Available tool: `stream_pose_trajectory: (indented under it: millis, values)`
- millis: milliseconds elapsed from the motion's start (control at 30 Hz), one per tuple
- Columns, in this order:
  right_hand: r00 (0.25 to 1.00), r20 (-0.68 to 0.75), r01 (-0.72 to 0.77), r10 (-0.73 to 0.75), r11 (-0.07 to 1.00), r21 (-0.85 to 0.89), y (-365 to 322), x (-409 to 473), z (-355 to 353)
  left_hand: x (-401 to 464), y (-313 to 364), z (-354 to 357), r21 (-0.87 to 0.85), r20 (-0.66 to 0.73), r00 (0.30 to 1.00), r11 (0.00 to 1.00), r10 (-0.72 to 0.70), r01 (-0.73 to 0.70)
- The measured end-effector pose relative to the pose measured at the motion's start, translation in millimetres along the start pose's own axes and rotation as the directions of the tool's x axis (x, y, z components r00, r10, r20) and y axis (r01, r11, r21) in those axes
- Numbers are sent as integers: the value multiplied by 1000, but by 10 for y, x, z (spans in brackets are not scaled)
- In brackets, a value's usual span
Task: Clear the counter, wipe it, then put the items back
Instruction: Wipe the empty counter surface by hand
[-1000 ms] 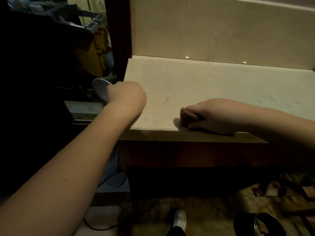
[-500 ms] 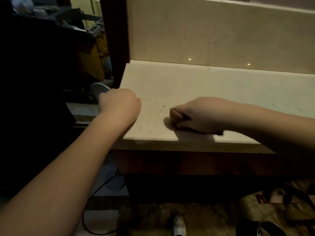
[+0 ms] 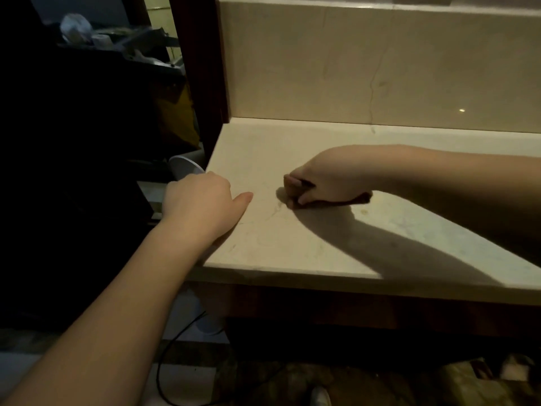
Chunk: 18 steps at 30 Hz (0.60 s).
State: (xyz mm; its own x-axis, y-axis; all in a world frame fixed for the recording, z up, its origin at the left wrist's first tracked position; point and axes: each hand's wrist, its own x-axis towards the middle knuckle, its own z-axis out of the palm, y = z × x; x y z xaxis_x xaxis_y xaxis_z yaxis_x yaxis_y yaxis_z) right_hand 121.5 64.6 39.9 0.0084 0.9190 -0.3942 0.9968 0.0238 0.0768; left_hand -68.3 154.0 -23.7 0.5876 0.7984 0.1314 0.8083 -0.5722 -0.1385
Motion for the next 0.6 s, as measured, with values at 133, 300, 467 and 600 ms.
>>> stream_pose_trajectory:
  millis: [133, 300, 467, 600]
  values:
    - [981, -132, -141, 139, 990, -5, 294, 505, -247, 40, 20, -68, 19, 75, 997, 999, -31, 30]
    - [987, -130, -94, 89, 995, -28, 473, 600, -236, 62, 33, -150, 6, 138, 988, 998, -63, 63]
    - [993, 79, -83, 92, 991, -103, 592, 295, -137, 46, 34, -130, 15, 154, 985, 997, -73, 71]
    - [992, -49, -123, 118, 986, -110, 642, 651, -266, 45, 48, -157, 12, 172, 980, 995, -95, 95]
